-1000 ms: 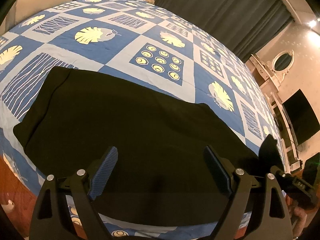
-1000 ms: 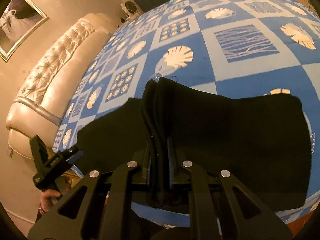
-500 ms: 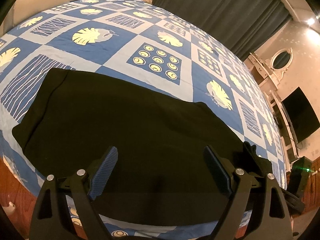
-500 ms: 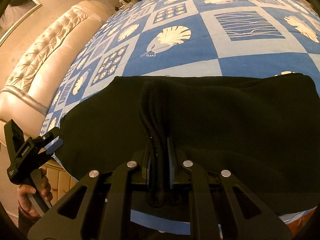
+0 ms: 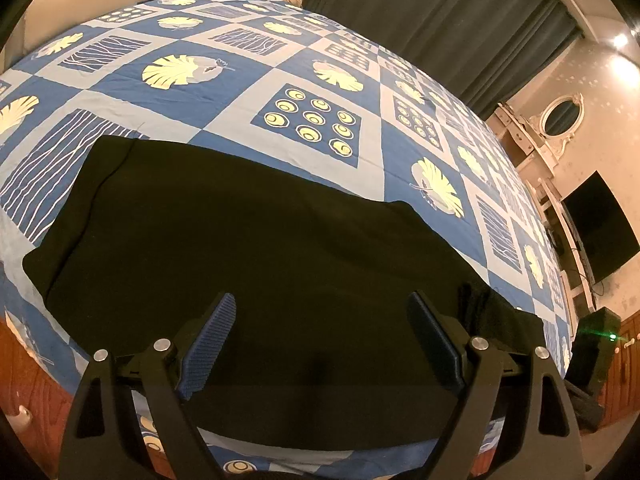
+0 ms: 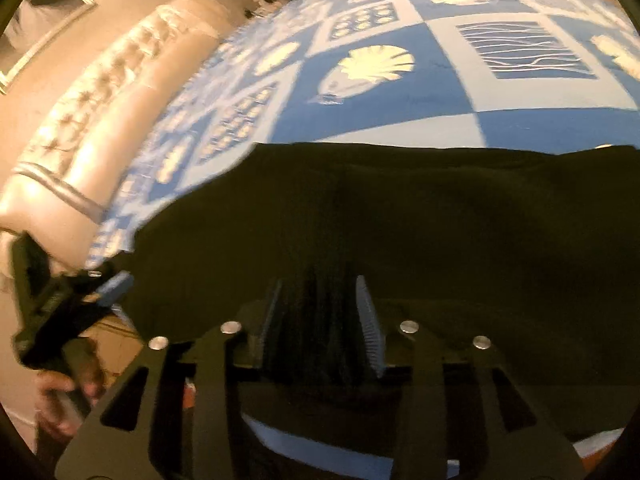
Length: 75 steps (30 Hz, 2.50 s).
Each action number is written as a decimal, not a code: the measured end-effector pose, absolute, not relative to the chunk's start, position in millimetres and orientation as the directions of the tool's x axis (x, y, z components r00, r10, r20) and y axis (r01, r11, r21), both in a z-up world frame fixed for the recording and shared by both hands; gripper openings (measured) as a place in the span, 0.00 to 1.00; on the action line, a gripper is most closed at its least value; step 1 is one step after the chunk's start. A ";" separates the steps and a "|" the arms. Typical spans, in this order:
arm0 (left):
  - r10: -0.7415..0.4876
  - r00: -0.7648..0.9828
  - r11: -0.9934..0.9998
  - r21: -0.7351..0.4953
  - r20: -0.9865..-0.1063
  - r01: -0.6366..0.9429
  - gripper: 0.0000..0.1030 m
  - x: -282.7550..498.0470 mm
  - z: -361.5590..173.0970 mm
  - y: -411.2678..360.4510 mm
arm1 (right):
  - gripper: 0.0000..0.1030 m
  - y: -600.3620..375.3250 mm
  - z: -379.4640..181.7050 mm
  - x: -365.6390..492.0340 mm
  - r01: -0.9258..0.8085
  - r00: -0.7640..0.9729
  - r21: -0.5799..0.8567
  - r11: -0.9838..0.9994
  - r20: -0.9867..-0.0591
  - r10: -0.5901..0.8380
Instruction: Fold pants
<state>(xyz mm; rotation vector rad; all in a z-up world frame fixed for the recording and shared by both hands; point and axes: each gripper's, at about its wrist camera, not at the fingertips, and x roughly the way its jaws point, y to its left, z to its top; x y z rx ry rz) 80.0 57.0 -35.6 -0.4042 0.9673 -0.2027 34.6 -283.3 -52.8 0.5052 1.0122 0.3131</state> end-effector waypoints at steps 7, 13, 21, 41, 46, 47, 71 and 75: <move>-0.348 0.556 0.905 -0.425 -0.755 -0.011 0.84 78.9 -36.1 60.3 | 0.54 -273.7 -26.4 6.4 -0.198 0.445 0.560 0.805 -0.681 0.582; -0.386 0.555 0.885 -0.466 -0.737 -0.003 0.84 79.4 -35.3 89.8 | 0.64 -295.8 -8.5 -45.8 -0.291 0.439 0.471 0.833 -0.708 0.553; -0.497 0.567 0.774 -0.631 -0.656 -0.051 0.84 64.3 -39.7 186.2 | 0.66 -329.3 -39.9 -52.4 -0.174 0.416 0.583 0.794 -0.687 0.596; -0.590 0.600 0.576 -0.802 -0.540 -0.156 0.84 69.8 -103.0 266.6 | 0.67 -311.1 -73.7 -52.7 -0.153 0.326 0.589 0.794 -0.728 0.603; -0.585 0.649 0.498 -0.847 -0.487 -0.187 0.84 68.2 -113.9 268.2 | 0.67 -310.9 -77.4 -52.2 -0.143 0.321 0.600 0.787 -0.724 0.610; -0.580 0.663 0.471 -0.859 -0.473 -0.200 0.84 66.2 -117.4 269.4 | 0.67 -310.9 -77.7 -52.0 -0.142 0.321 0.600 0.787 -0.724 0.610; -0.536 0.688 0.596 -0.796 -0.490 -0.102 0.13 64.5 -57.3 250.9 | 0.67 -310.7 -80.0 -50.0 -0.139 0.320 0.598 0.789 -0.727 0.608; -0.538 0.703 0.640 -0.768 -0.465 -0.018 0.13 68.5 -17.2 221.0 | 0.67 -310.3 -78.0 -50.7 -0.139 0.324 0.596 0.791 -0.727 0.605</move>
